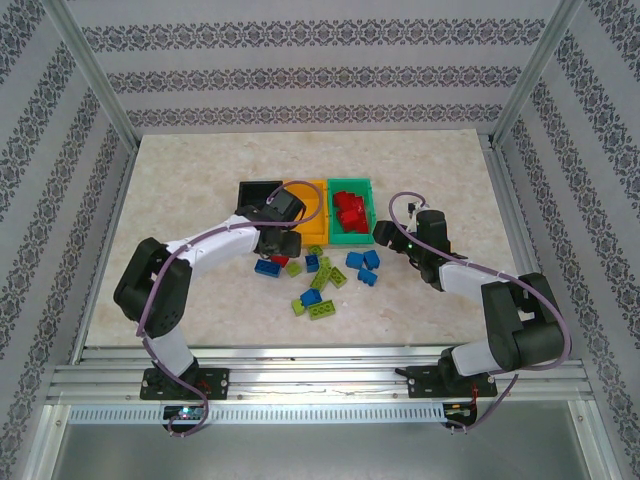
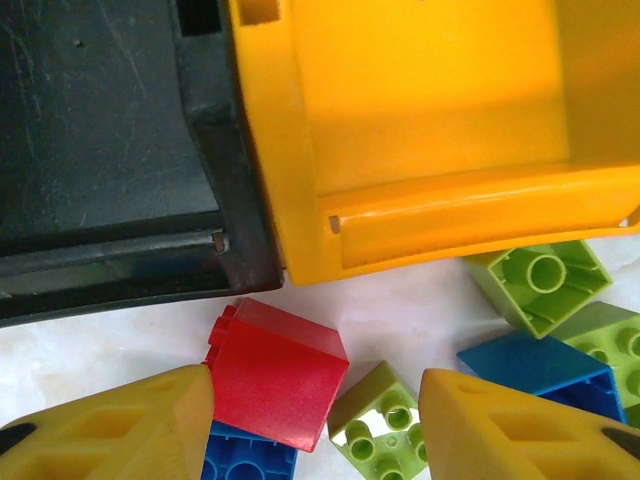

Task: Sort the legos into containers by color
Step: Pick up the lego from the center of the table.

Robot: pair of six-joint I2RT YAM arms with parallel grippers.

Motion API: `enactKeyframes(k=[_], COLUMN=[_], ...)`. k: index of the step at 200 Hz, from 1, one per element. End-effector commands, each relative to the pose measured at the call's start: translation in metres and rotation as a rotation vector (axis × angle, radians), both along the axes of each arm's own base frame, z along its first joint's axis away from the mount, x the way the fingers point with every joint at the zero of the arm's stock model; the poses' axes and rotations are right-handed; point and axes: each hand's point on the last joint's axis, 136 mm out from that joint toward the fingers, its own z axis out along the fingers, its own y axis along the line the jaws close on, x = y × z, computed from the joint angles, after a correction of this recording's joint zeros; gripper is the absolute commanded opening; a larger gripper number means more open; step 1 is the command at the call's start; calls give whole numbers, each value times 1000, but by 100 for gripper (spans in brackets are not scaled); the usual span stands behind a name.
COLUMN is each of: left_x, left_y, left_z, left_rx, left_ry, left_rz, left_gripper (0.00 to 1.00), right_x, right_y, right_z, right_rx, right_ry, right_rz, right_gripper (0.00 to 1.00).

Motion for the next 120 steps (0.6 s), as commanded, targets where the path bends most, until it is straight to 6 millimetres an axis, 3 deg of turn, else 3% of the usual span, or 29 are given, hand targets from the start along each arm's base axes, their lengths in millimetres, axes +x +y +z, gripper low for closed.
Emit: enactKeyframes(k=[1,120], left_x=[-3,-3], left_y=[7,15], left_z=[-12,-37], left_rx=[-9,57], left_ry=[35,121], left_rz=[36,16], left_gripper=[56,53], right_x=[5,5], right_y=[9,11], right_z=[9,8], right_rx=[14,5], right_ry=[-26,-27], right_rz=[28,31], right_gripper=[79,79])
